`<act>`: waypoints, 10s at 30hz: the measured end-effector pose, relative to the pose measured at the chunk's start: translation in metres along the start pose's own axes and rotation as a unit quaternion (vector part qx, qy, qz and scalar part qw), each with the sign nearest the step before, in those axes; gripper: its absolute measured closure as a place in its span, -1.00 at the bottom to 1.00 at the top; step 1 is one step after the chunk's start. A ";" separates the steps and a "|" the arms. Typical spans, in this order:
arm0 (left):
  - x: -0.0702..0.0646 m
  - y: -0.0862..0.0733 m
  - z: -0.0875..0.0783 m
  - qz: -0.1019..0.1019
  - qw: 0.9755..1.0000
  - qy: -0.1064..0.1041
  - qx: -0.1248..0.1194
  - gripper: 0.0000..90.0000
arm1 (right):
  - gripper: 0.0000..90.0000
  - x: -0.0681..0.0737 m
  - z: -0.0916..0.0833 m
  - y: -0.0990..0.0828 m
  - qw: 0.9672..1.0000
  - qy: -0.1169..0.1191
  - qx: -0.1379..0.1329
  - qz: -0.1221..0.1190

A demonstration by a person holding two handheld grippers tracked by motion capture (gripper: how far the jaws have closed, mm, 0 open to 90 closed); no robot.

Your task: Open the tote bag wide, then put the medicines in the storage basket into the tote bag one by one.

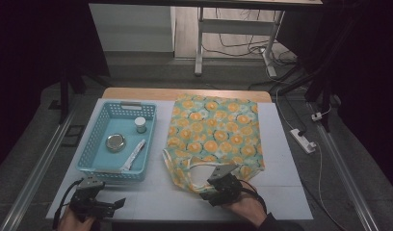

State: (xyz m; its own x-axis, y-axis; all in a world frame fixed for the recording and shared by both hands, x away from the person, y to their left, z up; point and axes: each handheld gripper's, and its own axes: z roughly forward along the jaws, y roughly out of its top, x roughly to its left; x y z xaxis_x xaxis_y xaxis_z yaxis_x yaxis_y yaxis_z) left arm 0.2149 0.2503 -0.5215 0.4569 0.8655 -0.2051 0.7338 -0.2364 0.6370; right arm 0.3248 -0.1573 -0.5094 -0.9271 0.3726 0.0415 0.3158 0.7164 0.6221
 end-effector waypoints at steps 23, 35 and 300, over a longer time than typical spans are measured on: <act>0.001 0.000 0.000 -0.003 1.000 -0.003 0.001 -1.00 | 0.97 -0.054 -0.025 0.034 0.999 0.002 -0.029 0.027; 0.002 0.000 0.000 -0.006 1.000 -0.005 -0.001 -1.00 | 0.97 -0.106 -0.023 0.062 0.998 -0.033 -0.029 0.045; 0.005 0.021 -0.039 0.018 0.997 -0.026 -0.077 -1.00 | 1.00 -0.081 -0.048 0.099 0.995 0.001 -0.100 0.010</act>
State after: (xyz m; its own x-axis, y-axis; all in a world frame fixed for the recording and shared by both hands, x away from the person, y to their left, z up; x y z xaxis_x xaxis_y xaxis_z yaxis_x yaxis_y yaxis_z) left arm 0.2134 0.2666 -0.4801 0.5094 0.8332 -0.2152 0.6320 -0.1926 0.7507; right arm 0.4214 -0.1451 -0.4142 -0.9214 0.3845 0.0568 0.2878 0.5768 0.7645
